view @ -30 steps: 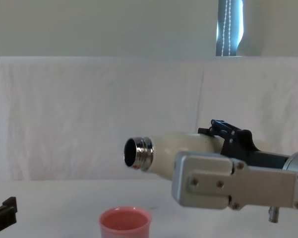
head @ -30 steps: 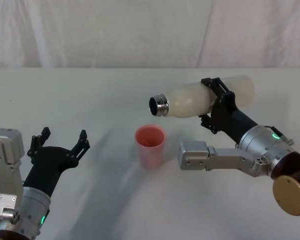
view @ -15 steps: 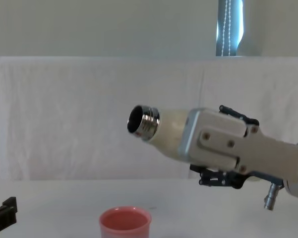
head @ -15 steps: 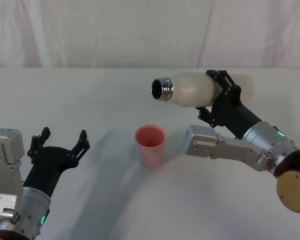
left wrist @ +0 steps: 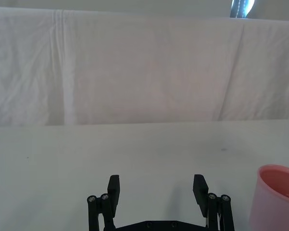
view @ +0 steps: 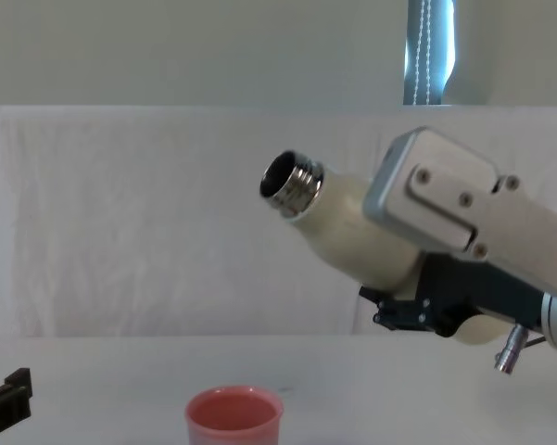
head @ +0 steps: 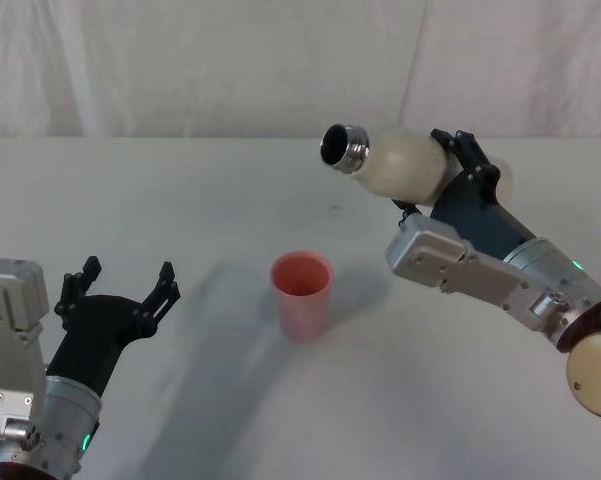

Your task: Grasp the thermos with one hand and pour water into the cup lid.

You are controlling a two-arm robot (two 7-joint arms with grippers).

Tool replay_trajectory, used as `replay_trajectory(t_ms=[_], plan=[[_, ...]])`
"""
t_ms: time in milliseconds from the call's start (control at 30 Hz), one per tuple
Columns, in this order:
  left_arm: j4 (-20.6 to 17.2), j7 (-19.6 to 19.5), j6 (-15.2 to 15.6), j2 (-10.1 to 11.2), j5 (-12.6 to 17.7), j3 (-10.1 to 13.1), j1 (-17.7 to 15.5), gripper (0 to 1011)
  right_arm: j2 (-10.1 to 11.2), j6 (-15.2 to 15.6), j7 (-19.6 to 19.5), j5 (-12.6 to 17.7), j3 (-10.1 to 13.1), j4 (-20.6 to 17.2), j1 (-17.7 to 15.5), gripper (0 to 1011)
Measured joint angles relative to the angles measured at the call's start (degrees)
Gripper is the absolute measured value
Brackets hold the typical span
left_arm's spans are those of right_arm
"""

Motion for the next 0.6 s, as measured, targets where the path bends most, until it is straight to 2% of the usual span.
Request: replay_trajectory(t_ms=[600], plan=[[0.00,0.00,0.00,0.00,0.00,0.00,0.00,1001,-3.50,-0.58,-1.60,7.94,5.73,-0.94,-3.04,960]])
